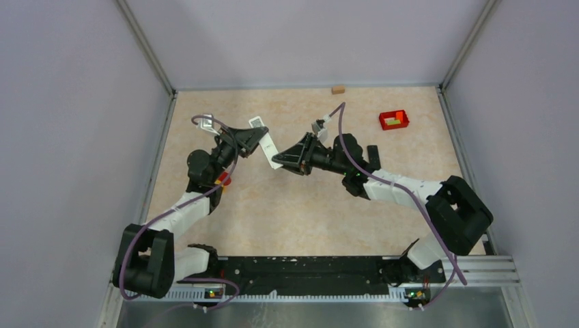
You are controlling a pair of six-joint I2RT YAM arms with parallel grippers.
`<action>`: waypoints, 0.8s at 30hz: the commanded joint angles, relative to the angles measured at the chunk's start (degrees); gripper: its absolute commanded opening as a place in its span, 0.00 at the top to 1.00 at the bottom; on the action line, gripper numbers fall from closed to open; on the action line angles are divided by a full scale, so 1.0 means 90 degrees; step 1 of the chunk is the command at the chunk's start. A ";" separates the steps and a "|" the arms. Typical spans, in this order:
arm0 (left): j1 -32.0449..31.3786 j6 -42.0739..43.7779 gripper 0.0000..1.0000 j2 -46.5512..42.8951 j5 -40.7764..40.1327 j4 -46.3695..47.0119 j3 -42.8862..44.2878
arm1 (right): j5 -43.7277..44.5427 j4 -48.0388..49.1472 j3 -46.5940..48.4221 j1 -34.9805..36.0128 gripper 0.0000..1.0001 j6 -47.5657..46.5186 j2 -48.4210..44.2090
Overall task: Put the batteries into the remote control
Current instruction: Load the battery cover into the remote control.
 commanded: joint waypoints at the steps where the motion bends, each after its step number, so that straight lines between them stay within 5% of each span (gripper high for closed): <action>1: -0.0775 -0.0105 1.00 -0.0354 0.1941 0.0638 -0.0094 | 0.1147 0.0403 0.0334 -0.0054 0.68 0.0113 0.0261; 24: -0.0750 0.0084 1.00 -0.0425 0.1787 -0.0365 0.0277 | 0.1393 -0.0219 0.0083 -0.0190 0.57 0.0135 0.0112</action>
